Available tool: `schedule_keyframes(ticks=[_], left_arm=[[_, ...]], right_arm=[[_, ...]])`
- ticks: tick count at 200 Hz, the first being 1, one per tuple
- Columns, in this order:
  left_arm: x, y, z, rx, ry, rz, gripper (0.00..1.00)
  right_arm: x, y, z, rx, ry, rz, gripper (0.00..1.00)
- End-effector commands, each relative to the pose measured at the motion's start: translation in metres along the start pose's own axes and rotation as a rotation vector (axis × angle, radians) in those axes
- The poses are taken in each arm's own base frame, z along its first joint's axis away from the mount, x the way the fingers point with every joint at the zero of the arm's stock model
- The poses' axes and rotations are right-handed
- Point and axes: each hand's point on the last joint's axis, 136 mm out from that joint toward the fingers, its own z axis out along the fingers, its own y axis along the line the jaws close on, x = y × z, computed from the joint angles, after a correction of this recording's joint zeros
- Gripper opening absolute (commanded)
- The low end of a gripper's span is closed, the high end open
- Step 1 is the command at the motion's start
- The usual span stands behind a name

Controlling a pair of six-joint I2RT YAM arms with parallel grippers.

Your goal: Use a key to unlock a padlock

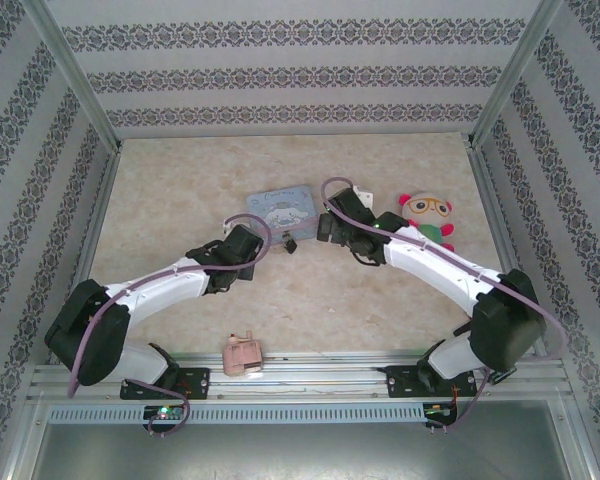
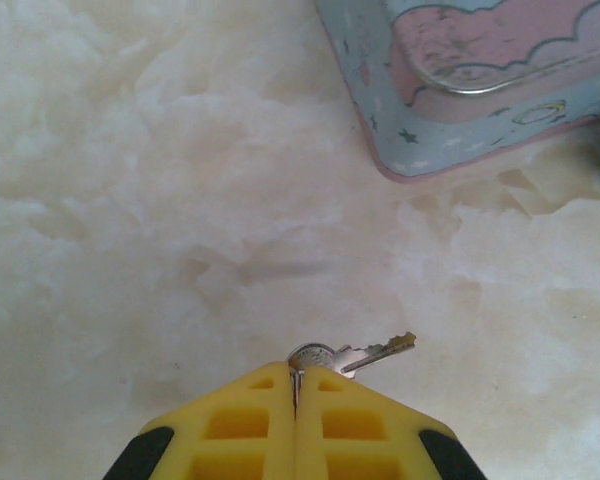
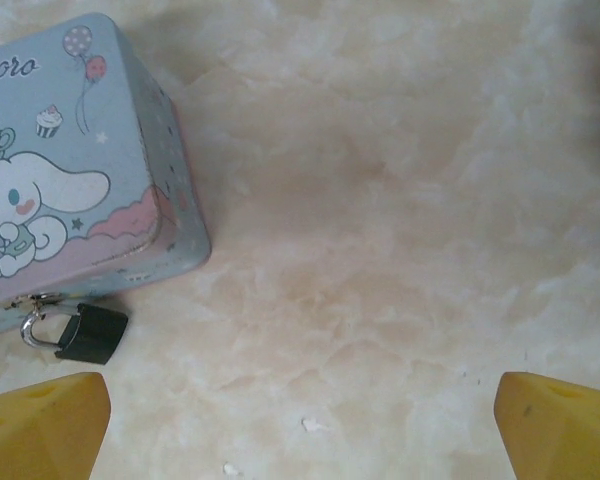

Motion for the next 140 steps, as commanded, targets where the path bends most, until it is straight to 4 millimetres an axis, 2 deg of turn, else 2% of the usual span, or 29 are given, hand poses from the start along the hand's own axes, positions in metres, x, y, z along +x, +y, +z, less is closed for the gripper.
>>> schedule_keyframes(ticks=[1,47,77,96,140], left_arm=[[-0.014,0.01,-0.004,-0.12,-0.071,0.091,0.0],[-0.03,0.02,-0.01,-0.355,-0.113,0.182,0.0],[-0.028,0.003,-0.006,-0.37,-0.128,0.25,0.0],[-0.028,-0.009,-0.005,-0.438,-0.151,0.327,0.0],[-0.008,-0.042,0.006,-0.491,-0.126,0.402,0.0]], right_arm=[[0.016,-0.012,-0.01,0.007,0.044,0.109,0.98],[0.027,-0.027,-0.027,0.006,0.063,0.178,0.98],[0.034,-0.038,-0.034,0.002,0.051,0.178,0.98],[0.036,-0.046,-0.037,-0.007,0.042,0.18,0.98],[0.041,-0.079,-0.043,-0.008,0.02,0.188,0.98]])
